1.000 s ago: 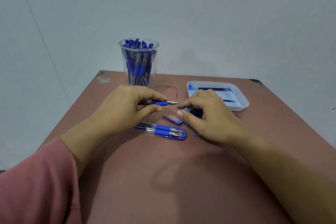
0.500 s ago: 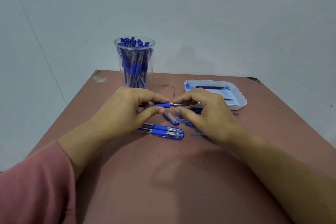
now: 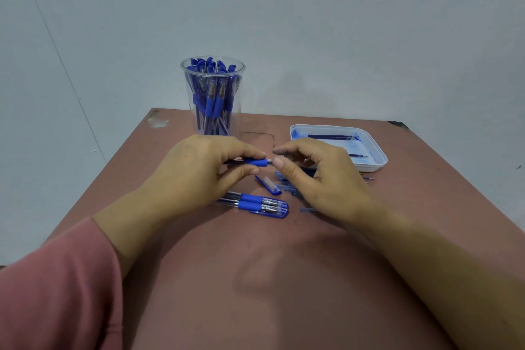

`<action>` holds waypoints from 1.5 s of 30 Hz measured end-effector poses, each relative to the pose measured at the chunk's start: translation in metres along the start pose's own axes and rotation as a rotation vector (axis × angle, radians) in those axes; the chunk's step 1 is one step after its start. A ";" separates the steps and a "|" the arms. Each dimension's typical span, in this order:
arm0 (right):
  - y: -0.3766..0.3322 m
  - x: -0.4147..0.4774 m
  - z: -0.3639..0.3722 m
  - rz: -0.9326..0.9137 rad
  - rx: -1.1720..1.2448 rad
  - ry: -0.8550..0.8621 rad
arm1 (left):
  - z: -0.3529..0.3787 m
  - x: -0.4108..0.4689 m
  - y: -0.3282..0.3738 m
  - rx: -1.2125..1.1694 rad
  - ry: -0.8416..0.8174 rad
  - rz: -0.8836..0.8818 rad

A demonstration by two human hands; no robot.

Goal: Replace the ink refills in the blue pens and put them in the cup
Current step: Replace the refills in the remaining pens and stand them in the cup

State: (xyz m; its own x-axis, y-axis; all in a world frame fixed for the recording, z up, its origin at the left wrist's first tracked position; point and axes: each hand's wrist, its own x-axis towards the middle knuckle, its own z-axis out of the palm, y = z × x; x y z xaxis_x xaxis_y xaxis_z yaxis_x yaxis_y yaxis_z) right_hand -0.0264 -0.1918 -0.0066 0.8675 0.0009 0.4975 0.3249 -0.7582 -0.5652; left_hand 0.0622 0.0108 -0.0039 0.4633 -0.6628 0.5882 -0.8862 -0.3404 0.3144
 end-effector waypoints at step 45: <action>0.002 0.006 0.001 0.034 -0.117 -0.126 | -0.001 0.000 -0.009 0.104 0.027 -0.185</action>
State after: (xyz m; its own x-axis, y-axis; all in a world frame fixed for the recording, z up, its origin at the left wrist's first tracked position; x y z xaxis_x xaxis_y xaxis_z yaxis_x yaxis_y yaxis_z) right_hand -0.0204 -0.1925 -0.0054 0.9200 0.0505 0.3888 0.2552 -0.8299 -0.4961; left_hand 0.0702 0.0151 -0.0062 0.6168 -0.5649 0.5482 -0.7815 -0.5224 0.3410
